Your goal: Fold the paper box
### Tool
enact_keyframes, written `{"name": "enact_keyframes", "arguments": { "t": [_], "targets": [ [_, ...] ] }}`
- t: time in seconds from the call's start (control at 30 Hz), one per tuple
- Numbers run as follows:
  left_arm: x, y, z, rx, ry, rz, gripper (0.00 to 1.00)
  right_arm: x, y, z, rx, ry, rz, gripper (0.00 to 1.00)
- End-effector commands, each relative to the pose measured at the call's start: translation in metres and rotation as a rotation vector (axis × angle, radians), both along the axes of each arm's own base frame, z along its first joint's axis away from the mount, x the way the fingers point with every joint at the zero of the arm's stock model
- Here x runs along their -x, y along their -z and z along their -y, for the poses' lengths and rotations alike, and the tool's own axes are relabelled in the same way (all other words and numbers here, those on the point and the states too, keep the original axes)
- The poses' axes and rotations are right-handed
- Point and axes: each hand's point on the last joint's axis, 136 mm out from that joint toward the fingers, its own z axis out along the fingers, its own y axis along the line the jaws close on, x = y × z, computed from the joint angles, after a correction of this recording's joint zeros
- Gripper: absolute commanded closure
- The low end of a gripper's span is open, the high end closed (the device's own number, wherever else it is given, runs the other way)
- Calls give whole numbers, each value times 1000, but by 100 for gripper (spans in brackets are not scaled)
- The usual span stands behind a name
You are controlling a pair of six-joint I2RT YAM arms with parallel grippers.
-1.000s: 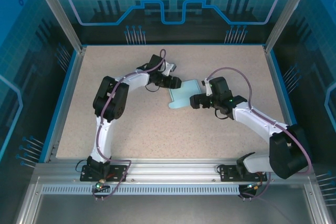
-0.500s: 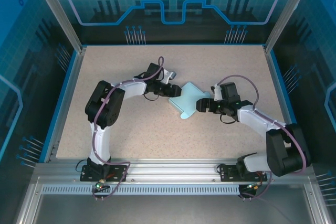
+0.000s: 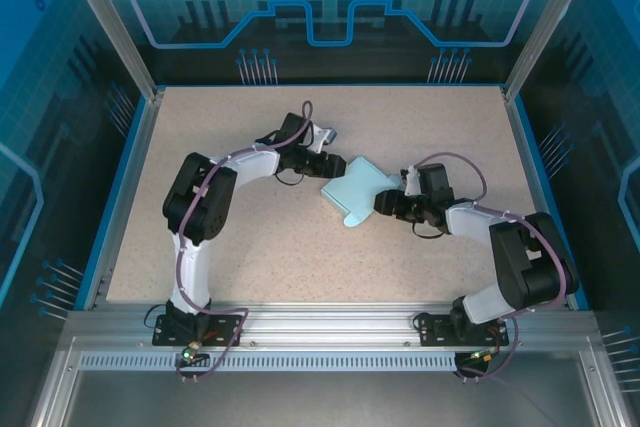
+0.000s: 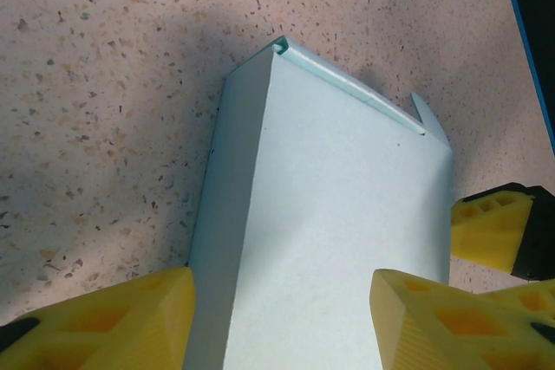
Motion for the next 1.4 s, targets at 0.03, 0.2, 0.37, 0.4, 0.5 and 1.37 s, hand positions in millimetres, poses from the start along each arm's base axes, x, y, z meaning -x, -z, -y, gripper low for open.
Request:
{"name": "enact_keyframes", "arguments": {
  "t": [0.03, 0.2, 0.37, 0.4, 0.5, 1.37],
  "targets": [
    [-3, 10, 2, -10, 12, -32, 45, -6, -2, -5, -83, 9, 14, 46],
    [-6, 18, 2, -31, 18, -43, 49, -6, 5, -4, -99, 25, -3, 51],
    [-10, 24, 0, -41, 8, -59, 55, -11, 5, -8, -131, 24, 7, 53],
    [-10, 26, -1, -41, 3, -64, 57, -11, 5, -8, -134, 23, 7, 54],
    [-9, 29, -2, -44, 0, -76, 61, -13, 5, -9, -142, 24, 11, 55],
    [13, 48, -14, 56, -71, -226, 78, -43, -39, -24, -320, 35, 121, 84]
  ]
}}
